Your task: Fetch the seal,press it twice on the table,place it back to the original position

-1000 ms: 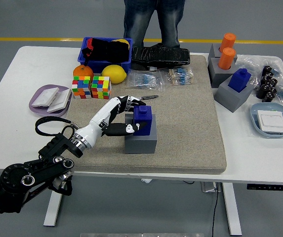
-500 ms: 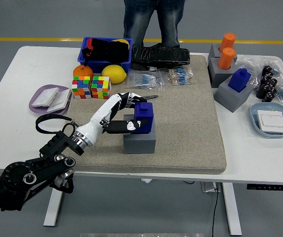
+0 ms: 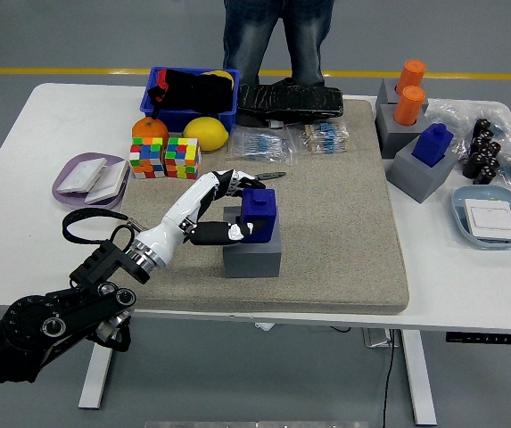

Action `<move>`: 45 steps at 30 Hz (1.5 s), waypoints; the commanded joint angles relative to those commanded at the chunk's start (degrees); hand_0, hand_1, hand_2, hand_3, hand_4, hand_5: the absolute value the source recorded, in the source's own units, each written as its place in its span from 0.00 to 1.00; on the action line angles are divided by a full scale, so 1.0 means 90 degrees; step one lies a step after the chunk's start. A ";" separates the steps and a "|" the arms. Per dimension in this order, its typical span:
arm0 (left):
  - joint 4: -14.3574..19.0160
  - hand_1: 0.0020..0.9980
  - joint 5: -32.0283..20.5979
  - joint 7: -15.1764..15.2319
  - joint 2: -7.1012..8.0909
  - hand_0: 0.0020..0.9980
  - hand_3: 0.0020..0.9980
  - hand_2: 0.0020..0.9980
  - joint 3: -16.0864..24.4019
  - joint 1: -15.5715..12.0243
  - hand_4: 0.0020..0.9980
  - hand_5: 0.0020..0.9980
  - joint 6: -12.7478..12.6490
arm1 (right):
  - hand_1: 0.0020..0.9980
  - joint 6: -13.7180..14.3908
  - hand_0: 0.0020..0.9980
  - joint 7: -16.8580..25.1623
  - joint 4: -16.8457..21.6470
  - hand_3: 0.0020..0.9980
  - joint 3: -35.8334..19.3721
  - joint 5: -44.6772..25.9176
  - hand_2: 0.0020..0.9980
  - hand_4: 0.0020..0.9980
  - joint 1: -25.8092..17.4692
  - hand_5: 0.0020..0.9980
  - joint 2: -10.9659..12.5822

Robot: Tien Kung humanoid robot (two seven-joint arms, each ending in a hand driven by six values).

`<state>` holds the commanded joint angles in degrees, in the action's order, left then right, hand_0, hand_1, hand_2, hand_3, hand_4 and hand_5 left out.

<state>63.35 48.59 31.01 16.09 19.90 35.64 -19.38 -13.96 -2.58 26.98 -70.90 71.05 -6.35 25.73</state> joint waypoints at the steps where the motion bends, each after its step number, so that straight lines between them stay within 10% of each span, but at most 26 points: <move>1: -0.0006 0.44 0.0001 0.0015 -0.0001 0.62 0.57 0.46 -0.0005 0.0004 0.64 0.00 -0.0010 | 0.70 0.0001 0.80 0.0001 -0.0001 0.68 -0.0003 0.0000 0.67 0.85 0.0003 0.48 -0.0002; 37: -0.0315 0.44 -0.0113 0.0077 -0.0067 0.62 0.56 0.46 -0.0169 0.0007 0.63 0.00 -0.0033 | 0.70 -0.0003 0.79 0.0007 0.0010 0.68 0.0004 0.0010 0.67 0.85 0.0042 0.49 0.0000; 43: -0.0355 0.51 -0.0052 -0.0011 -0.0069 0.64 0.57 0.49 -0.0182 -0.0003 0.63 0.00 0.0056 | 0.70 -0.0008 0.79 0.0007 0.0006 0.68 -0.0001 0.0016 0.67 0.86 0.0035 0.49 -0.0002; 44: -0.0357 0.77 -0.0028 -0.0036 -0.0070 0.76 0.75 0.72 -0.0177 -0.0002 0.87 0.00 0.0072 | 0.70 -0.0009 0.79 0.0007 0.0006 0.68 0.0000 0.0016 0.67 0.86 0.0034 0.50 -0.0002; 45: -0.0360 0.77 0.0005 -0.0069 -0.0070 0.76 0.75 0.72 -0.0169 -0.0001 0.87 0.00 0.0094 | 0.70 -0.0010 0.79 0.0007 0.0007 0.68 -0.0001 0.0017 0.67 0.86 0.0034 0.50 -0.0002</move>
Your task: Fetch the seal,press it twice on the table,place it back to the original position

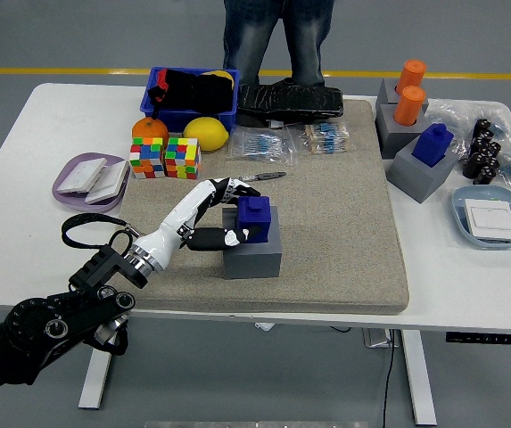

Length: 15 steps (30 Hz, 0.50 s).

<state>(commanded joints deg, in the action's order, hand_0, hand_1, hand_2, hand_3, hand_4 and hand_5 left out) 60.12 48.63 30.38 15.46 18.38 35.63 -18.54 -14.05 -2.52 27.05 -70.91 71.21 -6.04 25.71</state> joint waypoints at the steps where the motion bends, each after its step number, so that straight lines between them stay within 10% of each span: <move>1: 0.0000 0.77 0.0035 -0.0026 0.0001 0.76 0.75 0.72 0.0013 -0.0002 0.87 0.00 0.0024 | 0.70 -0.0002 0.79 0.0000 0.0001 0.68 0.0000 0.0000 0.67 0.86 0.0000 0.50 0.0000; 4: -0.0006 0.77 0.0115 -0.0120 0.0003 0.76 0.75 0.72 0.0055 -0.0007 0.87 0.00 0.0110 | 0.70 -0.0003 0.79 0.0000 0.0004 0.68 -0.0003 0.0005 0.67 0.86 0.0000 0.50 0.0000; 5: -0.0013 0.99 0.0128 -0.0136 0.0002 0.94 0.98 0.92 0.0068 -0.0005 1.00 0.01 0.0137 | 0.70 -0.0005 0.79 -0.0001 0.0005 0.68 -0.0001 0.0007 0.67 0.86 0.0003 0.50 0.0002; 15: -0.0047 1.00 0.0098 -0.0072 0.0001 1.00 1.00 1.00 0.0167 0.0012 1.00 0.19 0.0178 | 0.70 -0.0011 0.79 0.0002 0.0000 0.68 -0.0028 0.0014 0.67 0.86 0.0008 0.50 -0.0006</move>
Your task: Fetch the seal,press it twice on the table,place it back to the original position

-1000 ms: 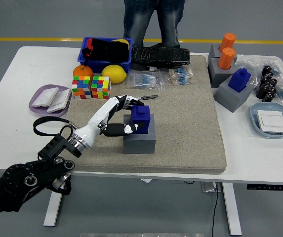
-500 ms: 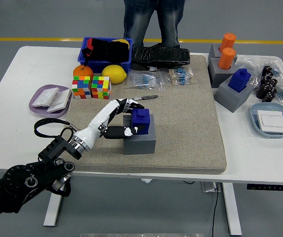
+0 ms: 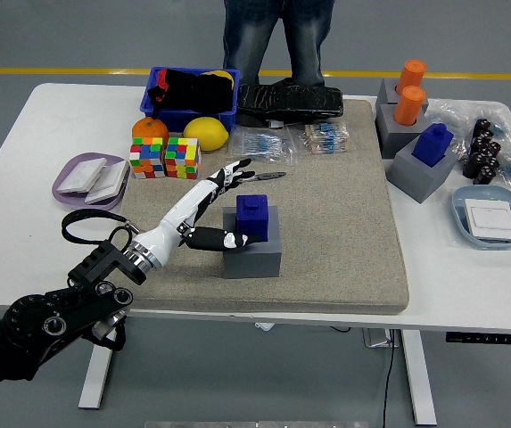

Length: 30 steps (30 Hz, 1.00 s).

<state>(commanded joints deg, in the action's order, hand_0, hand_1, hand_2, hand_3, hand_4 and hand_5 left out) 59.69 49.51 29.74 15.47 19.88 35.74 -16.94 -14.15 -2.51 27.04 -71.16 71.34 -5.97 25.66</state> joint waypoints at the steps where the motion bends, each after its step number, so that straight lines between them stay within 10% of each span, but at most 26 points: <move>1: 0.0005 1.00 0.0000 -0.0004 0.0001 1.00 1.00 1.00 0.0006 -0.0003 1.00 0.19 0.0006 | 0.70 -0.0002 0.79 -0.0001 0.0000 0.68 0.0002 0.0001 0.67 0.86 -0.0001 0.50 0.0000; 14: 0.0087 1.00 0.0062 -0.0299 0.0176 1.00 1.00 1.00 0.0337 -0.0140 1.00 0.28 0.0200 | 0.70 0.0002 0.79 -0.0015 -0.0012 0.68 0.0067 -0.0012 0.67 0.86 -0.0014 0.50 0.0030; 30: -0.0034 1.00 0.0459 -0.0777 0.1060 1.00 1.00 1.00 0.1186 -0.0179 1.00 0.45 0.0269 | 0.70 0.0000 0.79 -0.0043 -0.0056 0.68 0.0187 -0.0030 0.67 0.86 0.0096 0.50 0.0161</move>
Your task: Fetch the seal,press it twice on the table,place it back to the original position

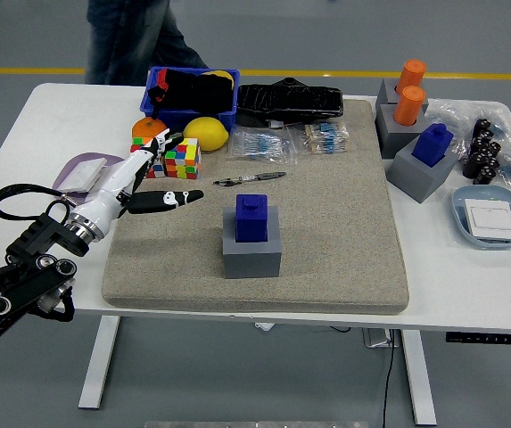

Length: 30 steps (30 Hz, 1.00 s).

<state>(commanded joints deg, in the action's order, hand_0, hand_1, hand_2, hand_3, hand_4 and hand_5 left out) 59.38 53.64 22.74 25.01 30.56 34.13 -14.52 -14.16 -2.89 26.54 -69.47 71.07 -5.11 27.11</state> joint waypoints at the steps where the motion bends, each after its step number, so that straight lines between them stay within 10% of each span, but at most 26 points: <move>1: -0.0019 1.00 0.0077 -0.0044 0.0048 1.00 1.00 1.00 0.0040 -0.0004 1.00 0.45 0.0001 | 0.70 0.0002 0.79 -0.0002 -0.0006 0.68 0.0007 -0.0003 0.67 0.86 0.0007 0.50 0.0006; 18: -0.0438 1.00 0.1899 -0.0983 0.1169 1.00 0.98 0.96 0.1005 -0.0124 0.89 0.47 -0.0344 | 0.70 0.0079 0.79 -0.0060 -0.0095 0.68 -0.0065 0.0024 0.67 0.86 0.0085 0.50 0.0066; 30: -0.0668 0.99 0.2039 -0.1452 0.1404 1.00 0.97 0.95 0.1888 -0.0597 0.86 0.53 -0.0164 | 0.70 0.0133 0.80 -0.0173 -0.0177 0.68 -0.0489 0.0129 0.67 0.85 0.0056 0.50 -0.0057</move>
<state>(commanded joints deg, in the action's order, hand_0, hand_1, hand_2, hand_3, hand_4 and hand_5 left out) 53.38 71.99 9.67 37.65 47.55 28.76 -15.99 -12.96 -4.45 24.96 -73.87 72.24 -4.60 26.59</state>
